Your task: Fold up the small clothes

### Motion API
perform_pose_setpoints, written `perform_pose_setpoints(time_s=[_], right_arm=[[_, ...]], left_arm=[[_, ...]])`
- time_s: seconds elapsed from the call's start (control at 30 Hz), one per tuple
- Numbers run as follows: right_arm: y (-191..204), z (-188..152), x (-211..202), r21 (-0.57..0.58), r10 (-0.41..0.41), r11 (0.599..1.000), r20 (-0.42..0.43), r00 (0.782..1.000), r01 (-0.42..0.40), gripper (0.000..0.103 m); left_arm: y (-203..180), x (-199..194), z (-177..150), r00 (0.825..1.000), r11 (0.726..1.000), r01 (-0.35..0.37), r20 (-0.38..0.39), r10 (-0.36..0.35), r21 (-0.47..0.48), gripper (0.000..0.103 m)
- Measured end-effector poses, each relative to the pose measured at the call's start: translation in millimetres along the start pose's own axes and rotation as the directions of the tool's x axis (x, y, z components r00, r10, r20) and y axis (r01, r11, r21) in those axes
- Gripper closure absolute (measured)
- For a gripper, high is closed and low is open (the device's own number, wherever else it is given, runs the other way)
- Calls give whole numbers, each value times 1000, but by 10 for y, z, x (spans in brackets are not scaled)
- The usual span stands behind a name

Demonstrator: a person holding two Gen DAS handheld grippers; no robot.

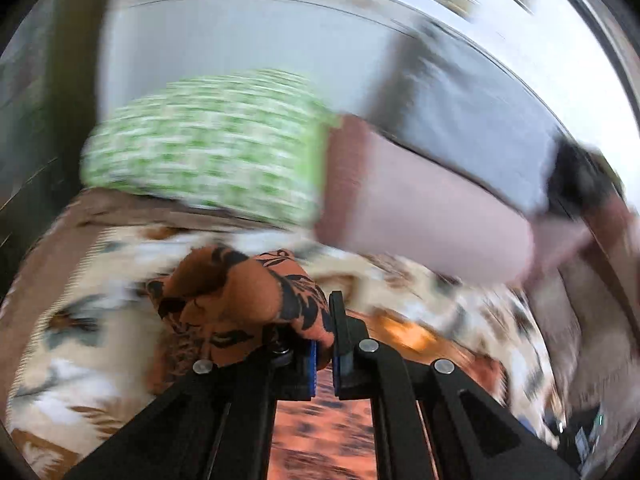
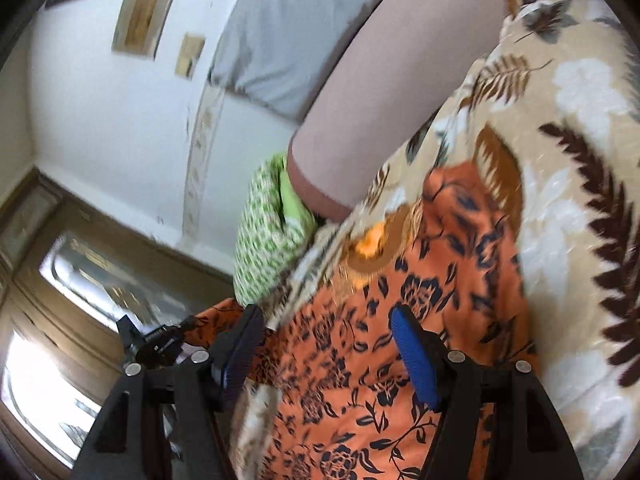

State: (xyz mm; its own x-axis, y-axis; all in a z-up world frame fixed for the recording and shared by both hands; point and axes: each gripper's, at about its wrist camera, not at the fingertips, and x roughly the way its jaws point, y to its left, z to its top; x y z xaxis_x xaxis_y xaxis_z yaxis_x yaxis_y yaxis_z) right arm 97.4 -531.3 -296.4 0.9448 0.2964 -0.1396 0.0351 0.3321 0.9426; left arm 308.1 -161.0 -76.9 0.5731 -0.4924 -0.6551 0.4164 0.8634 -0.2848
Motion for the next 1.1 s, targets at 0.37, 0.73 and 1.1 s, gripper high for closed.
perform_pose_setpoints(time_s=[0.37,0.73,1.1], right_arm=[[-318,227,-259,128,-9,992,39,999,4,32],[-15,-44,233,-9,-48,999,-81,996,47,30],[51,-206,989,-145,-178,977,-177,968,153,40]], left_arm=[[-1950,862,-934,907,918,306,-371,-200,253,53],[-637,559,-922,964,978,137,-247,-96,156,37],[787,924,-916,949,988,-154,-282,143,-19,37]])
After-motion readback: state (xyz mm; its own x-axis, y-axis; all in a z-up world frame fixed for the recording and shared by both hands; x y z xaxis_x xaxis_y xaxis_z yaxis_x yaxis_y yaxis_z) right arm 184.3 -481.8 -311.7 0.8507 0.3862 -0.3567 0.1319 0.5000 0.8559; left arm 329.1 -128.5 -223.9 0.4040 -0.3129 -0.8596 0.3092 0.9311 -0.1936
